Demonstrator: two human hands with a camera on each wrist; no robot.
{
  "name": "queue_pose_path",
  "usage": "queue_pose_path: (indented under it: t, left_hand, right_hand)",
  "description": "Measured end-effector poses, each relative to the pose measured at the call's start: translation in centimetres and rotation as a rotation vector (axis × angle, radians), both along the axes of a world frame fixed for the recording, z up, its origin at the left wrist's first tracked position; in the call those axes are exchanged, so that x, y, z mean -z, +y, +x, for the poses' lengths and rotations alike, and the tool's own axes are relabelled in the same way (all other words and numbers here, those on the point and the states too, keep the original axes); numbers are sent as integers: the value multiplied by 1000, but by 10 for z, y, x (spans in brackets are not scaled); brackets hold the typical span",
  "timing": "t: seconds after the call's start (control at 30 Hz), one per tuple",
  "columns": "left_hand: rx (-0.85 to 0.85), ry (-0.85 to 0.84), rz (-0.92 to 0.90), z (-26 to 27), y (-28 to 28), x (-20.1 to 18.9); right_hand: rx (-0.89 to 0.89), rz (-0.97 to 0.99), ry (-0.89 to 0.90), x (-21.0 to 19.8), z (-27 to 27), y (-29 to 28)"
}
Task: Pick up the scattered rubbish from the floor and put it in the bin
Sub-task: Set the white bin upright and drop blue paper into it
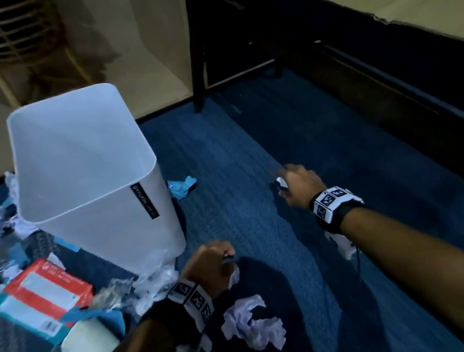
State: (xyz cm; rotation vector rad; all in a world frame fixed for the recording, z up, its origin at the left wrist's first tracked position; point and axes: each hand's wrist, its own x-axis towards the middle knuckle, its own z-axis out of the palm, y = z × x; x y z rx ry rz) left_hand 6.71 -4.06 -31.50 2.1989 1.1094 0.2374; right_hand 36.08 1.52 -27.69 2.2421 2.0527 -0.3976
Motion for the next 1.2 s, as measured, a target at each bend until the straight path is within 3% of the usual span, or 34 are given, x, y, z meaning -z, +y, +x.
queue_pose_path:
  t: [0.2,0.37,0.57,0.7,0.83,1.03,1.2]
  left_hand:
    - [-84,110,-110,17,7,34]
    - [-12,367,-71,24,2,43]
    - [-6,283,-127,25,-5,46]
    - [-45,126,-44,21,-16,36]
    - [-194,-98,82,21,-16,-20]
    - [-410,-469,495,12,-19,-131]
    - [-482,-636,750,-9,-37,-216]
  right_hand:
    - [132,-56,-46,41,30,20]
    - [102,15,64,57,32,12]
    - [114,160,169,50,14,4]
    - [-7,461,349,26,-21,-5]
    - [-112,631,474,-23,-61,-11]
    - [-169,860,662,-107,-105,-22]
    - [-325,1013,750,-168,-148,-32]
